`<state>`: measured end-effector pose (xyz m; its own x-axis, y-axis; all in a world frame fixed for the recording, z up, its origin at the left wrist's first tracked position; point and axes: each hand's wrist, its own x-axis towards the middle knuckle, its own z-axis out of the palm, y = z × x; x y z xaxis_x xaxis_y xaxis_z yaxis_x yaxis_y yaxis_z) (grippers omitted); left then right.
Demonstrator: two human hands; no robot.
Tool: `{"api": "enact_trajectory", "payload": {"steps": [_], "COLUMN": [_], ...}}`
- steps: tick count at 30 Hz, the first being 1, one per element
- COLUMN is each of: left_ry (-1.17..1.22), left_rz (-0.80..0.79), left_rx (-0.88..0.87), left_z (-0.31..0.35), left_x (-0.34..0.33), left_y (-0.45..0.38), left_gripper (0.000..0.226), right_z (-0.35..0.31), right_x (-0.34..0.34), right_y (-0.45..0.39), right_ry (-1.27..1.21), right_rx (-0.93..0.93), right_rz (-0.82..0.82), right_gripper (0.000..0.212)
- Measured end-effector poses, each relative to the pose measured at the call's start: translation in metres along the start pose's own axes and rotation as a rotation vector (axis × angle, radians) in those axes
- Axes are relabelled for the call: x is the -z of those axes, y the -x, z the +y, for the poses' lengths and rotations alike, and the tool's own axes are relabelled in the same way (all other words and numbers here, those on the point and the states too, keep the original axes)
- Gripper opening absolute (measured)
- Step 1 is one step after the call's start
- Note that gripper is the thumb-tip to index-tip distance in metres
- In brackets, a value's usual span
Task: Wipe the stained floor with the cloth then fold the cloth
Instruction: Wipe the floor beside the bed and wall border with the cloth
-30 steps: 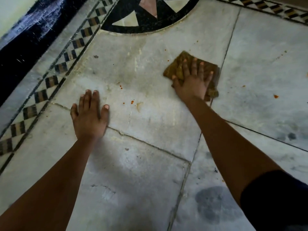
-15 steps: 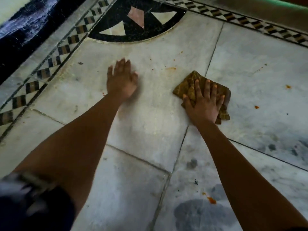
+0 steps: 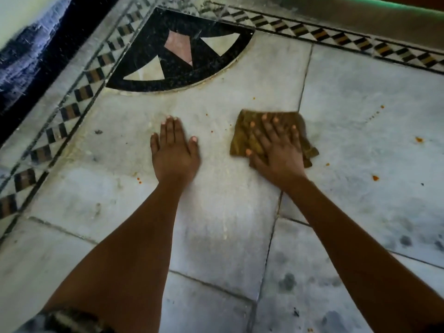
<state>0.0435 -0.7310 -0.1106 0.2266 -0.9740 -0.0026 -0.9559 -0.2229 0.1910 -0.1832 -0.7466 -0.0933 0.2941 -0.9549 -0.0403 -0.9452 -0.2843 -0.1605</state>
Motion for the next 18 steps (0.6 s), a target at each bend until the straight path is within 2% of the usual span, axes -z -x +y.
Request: {"api": "enact_trajectory", "payload": {"steps": [2, 4, 8, 10, 12, 15, 16, 18], "left_ry": [0.008, 0.011, 0.008, -0.011, -0.011, 0.015, 0.024, 0.029], "left_rz": [0.008, 0.014, 0.005, 0.002, 0.002, 0.026, 0.030, 0.028], "left_rx": [0.000, 0.000, 0.011, 0.014, 0.011, 0.000, 0.001, 0.003], "left_z": [-0.001, -0.001, -0.001, 0.000, 0.001, 0.000, 0.000, -0.001], "left_x": [0.001, 0.001, 0.000, -0.001, -0.001, -0.001, -0.001, -0.001], "left_y": [0.000, 0.001, 0.000, 0.000, -0.001, -0.001, -0.001, 0.000], "left_gripper": [0.067, 0.068, 0.067, 0.067, 0.067, 0.066, 0.066, 0.066], "right_z": [-0.001, 0.006, 0.014, 0.002, -0.017, -0.032, -0.030, -0.018], "right_x": [-0.003, -0.003, 0.001, 0.002, 0.002, -0.003, -0.004, -0.003], "right_y": [0.025, 0.024, -0.042, -0.077, -0.086, -0.052, -0.038, -0.028], "right_ry": [0.024, 0.040, -0.038, -0.059, -0.033, -0.002, -0.007, -0.015], "right_rx": [0.122, 0.103, -0.224, -0.308, -0.245, -0.044, -0.026, -0.109], "right_rz": [0.002, 0.015, 0.033, 0.015, -0.017, -0.023, -0.004, 0.033], "right_gripper": [0.066, 0.065, 0.065, 0.061, 0.061, 0.063, 0.066, 0.070]}}
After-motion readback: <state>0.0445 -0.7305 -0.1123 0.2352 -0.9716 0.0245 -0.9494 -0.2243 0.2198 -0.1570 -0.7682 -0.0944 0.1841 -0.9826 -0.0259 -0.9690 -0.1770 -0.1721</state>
